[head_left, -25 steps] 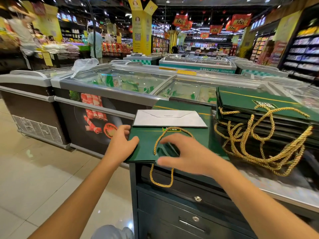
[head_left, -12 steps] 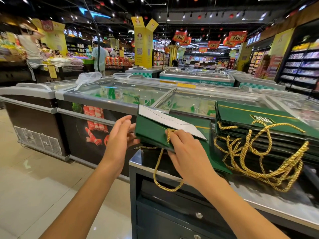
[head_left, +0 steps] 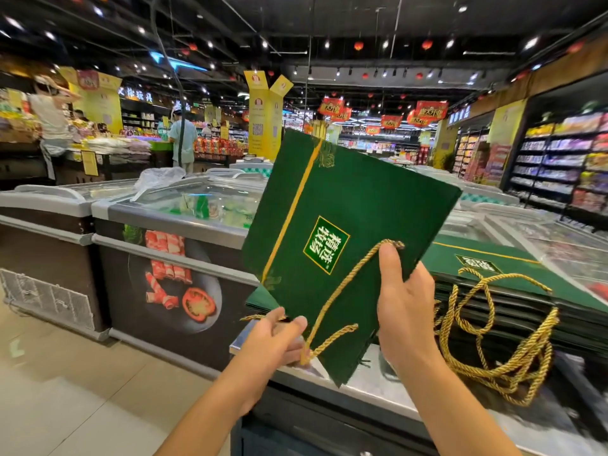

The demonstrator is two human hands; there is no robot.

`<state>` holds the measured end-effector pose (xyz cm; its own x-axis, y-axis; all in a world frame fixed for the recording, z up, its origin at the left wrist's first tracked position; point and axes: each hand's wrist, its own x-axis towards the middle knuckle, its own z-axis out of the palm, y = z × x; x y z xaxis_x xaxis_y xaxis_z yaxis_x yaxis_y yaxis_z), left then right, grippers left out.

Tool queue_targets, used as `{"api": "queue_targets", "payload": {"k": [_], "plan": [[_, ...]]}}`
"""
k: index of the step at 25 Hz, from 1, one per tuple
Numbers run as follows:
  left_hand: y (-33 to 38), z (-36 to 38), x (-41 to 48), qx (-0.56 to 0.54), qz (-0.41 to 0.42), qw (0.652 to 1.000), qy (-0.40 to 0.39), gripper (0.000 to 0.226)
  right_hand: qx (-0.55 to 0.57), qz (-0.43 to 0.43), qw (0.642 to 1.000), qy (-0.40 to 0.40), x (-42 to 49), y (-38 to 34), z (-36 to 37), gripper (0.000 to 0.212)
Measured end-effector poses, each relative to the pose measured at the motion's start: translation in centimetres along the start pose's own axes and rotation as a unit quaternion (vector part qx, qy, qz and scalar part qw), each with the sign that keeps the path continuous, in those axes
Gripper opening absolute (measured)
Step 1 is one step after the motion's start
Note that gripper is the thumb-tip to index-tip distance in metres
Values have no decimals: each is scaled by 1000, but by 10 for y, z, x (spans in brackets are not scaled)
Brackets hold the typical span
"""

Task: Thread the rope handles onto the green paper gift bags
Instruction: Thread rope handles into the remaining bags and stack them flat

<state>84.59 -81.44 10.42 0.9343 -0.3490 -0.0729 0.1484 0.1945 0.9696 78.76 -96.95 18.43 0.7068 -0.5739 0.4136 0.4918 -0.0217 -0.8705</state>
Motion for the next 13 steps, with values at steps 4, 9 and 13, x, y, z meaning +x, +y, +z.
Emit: {"api": "queue_targets", "payload": {"k": [4, 9, 13], "plan": [[0, -1, -7, -64, 86, 992, 70, 37, 47, 33, 998, -19, -1, 8, -5, 19], [23, -22, -5, -189, 166, 964, 79, 56, -69, 114, 982, -134, 2, -6, -25, 30], [44, -45, 2, -159, 185, 965, 100, 55, -151, 71, 983, -75, 12, -23, -54, 52]]}}
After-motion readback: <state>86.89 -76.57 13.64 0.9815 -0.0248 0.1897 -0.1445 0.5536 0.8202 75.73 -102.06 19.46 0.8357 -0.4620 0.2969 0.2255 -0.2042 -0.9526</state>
